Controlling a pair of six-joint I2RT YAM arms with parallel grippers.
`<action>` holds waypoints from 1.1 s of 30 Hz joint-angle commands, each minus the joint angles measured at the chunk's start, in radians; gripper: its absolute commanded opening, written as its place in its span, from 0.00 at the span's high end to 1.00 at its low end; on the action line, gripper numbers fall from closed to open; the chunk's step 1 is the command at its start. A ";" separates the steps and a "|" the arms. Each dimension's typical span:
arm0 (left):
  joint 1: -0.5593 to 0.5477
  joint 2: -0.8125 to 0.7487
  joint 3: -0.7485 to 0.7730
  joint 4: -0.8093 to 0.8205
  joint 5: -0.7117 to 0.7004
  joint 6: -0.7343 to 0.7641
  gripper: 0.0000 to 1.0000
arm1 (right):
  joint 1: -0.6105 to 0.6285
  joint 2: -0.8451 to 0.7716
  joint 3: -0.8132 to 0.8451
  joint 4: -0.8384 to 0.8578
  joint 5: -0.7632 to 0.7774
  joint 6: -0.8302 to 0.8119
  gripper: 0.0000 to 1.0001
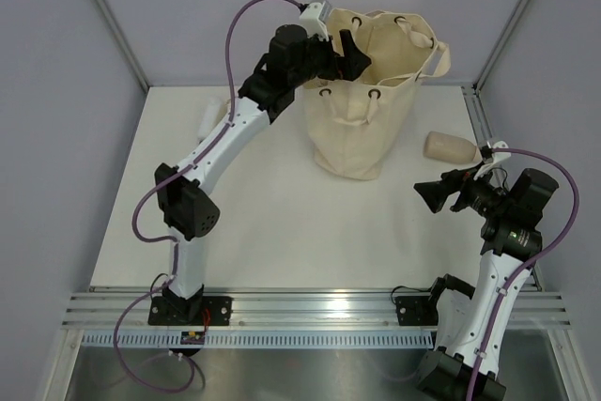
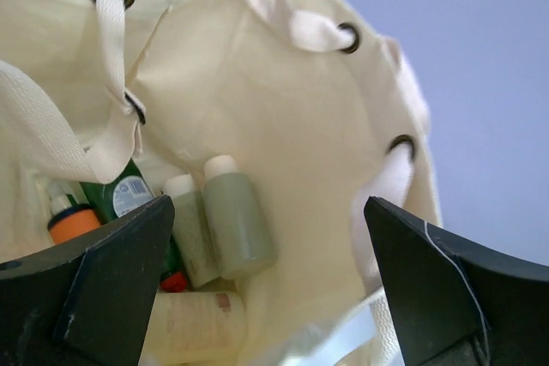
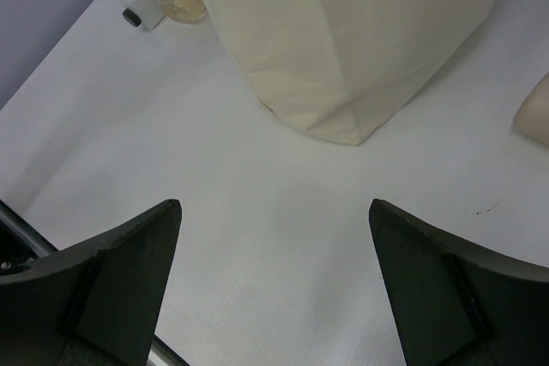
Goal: Place the personal care products into the canvas bag
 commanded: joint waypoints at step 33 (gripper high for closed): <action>0.439 0.147 -0.245 -0.302 -0.448 0.232 0.01 | -0.008 -0.002 0.015 0.012 -0.013 -0.006 0.01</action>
